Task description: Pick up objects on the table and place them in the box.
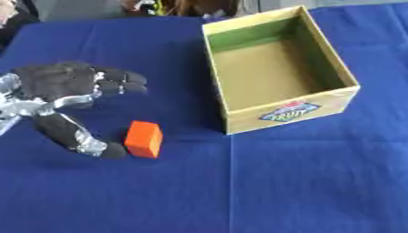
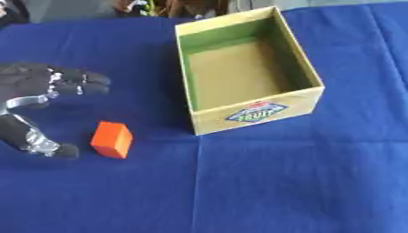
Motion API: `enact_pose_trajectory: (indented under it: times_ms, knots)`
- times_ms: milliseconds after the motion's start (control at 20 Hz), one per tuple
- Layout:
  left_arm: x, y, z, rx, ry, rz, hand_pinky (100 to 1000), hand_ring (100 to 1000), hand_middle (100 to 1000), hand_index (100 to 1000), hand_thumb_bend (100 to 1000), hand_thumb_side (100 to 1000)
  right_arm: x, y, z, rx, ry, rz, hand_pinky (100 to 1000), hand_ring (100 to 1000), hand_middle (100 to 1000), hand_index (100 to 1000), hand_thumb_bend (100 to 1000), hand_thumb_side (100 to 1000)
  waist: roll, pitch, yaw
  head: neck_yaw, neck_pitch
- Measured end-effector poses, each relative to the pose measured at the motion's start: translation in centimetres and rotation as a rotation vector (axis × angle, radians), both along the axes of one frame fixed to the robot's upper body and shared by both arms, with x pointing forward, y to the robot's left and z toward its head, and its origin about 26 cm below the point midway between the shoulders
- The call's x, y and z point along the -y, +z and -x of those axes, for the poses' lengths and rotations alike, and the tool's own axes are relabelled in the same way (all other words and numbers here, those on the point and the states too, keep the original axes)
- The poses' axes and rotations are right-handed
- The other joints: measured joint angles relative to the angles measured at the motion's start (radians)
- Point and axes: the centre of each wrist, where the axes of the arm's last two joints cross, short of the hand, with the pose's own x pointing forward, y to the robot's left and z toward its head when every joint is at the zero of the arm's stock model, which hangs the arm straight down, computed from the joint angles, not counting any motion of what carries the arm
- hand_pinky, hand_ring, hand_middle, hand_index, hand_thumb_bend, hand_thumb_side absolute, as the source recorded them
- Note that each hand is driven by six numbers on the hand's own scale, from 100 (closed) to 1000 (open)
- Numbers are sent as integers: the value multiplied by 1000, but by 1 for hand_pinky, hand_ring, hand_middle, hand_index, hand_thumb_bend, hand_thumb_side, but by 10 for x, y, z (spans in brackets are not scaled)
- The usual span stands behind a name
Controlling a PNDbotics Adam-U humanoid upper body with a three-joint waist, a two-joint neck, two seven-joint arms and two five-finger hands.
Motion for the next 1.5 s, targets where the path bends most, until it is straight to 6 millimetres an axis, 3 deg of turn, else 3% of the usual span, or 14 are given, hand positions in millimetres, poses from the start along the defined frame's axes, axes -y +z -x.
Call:
enact_pose_trajectory:
  times_ms: [400, 600, 900, 1300, 1500]
  knots:
    - [-7, -4, -3, -40, 46, -194, 702, 882, 904, 1000, 620, 1000, -2, 0, 0, -7, 10, 4, 810, 954, 620, 958, 100, 964, 0, 5, -7, 2, -8]
    - [-6, 0, -7, -66, 98, -191, 586, 788, 827, 1000, 514, 930, -2, 0, 0, -9, 13, 5, 811, 955, 617, 955, 100, 966, 1, 6, -10, 2, -9]
    - [2, 6, -11, -102, 127, -121, 556, 742, 783, 1000, 459, 879, -2, 0, 0, -15, 17, 9, 811, 955, 615, 952, 100, 965, 1, 11, -12, 2, -9]
    - [17, 0, -10, -177, 159, -84, 576, 777, 856, 1000, 487, 920, -3, 0, 0, -23, 20, 11, 812, 957, 614, 952, 100, 968, 7, 13, -17, 3, -14]
    - [24, -2, -9, -220, 162, -83, 586, 787, 860, 1000, 542, 1000, -3, 0, -1, -26, 21, 12, 812, 958, 613, 950, 100, 968, 8, 14, -18, 3, -17]
